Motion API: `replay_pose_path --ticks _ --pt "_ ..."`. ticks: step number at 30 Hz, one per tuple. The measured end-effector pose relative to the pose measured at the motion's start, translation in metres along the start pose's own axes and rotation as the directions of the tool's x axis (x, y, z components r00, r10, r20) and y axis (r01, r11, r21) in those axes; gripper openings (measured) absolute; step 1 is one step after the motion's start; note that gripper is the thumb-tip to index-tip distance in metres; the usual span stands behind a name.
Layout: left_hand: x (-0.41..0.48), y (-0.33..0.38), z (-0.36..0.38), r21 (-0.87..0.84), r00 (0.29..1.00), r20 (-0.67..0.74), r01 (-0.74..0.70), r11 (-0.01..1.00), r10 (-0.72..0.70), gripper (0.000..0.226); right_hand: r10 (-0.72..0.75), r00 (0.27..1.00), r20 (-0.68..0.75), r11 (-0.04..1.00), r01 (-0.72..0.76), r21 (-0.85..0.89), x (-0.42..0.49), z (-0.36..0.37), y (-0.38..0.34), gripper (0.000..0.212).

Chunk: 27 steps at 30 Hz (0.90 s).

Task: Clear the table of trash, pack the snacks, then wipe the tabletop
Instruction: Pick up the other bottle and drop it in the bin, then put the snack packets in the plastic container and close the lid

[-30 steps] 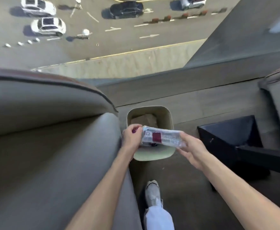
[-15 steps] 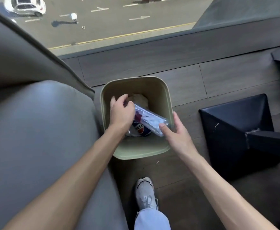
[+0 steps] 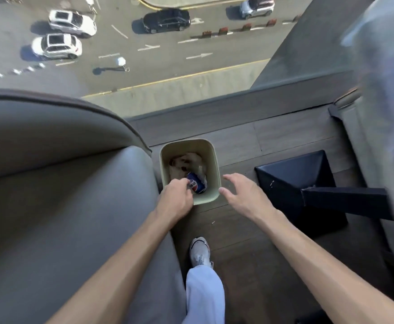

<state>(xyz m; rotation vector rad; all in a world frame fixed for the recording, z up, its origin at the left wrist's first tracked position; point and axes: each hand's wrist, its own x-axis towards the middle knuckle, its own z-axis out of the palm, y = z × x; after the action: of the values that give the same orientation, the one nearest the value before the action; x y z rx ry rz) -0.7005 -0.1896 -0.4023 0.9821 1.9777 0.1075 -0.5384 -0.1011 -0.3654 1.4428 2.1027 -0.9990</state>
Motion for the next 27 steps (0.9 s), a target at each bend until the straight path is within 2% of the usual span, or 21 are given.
replay_pose_path --ticks 7,13,17,21,24,27 --pt "-0.173 0.053 -0.069 -0.020 0.995 -0.088 0.038 0.999 -0.040 0.039 -0.112 0.992 -0.058 0.994 0.112 0.006 -0.169 -0.071 -0.022 0.054" --pt "-0.319 0.114 -0.072 -0.014 0.981 -0.194 0.001 1.000 -0.003 0.041 -0.171 0.969 -0.177 0.984 0.178 0.023 -0.331 -0.099 0.020 0.053" --pt "-0.392 0.176 -0.053 0.153 0.976 -0.168 -0.116 0.981 0.141 0.036 -0.125 0.965 -0.231 0.989 0.141 0.054 -0.426 -0.113 0.073 0.054" --pt "-0.438 0.259 -0.027 0.306 0.938 -0.160 -0.250 0.918 0.309 0.034 -0.030 0.932 -0.361 0.992 0.072 0.102 -0.502 -0.132 0.142 0.051" --pt "-0.461 0.322 0.001 0.416 0.879 -0.118 -0.378 0.827 0.461 0.034 0.079 0.892 -0.445 0.985 -0.002 0.171 -0.550 -0.144 0.198 0.052" --pt "-0.479 0.374 0.035 0.540 0.812 -0.064 -0.460 0.704 0.580 0.032 0.221 0.820 -0.528 0.953 -0.068 0.294 -0.595 -0.150 0.251 0.052"
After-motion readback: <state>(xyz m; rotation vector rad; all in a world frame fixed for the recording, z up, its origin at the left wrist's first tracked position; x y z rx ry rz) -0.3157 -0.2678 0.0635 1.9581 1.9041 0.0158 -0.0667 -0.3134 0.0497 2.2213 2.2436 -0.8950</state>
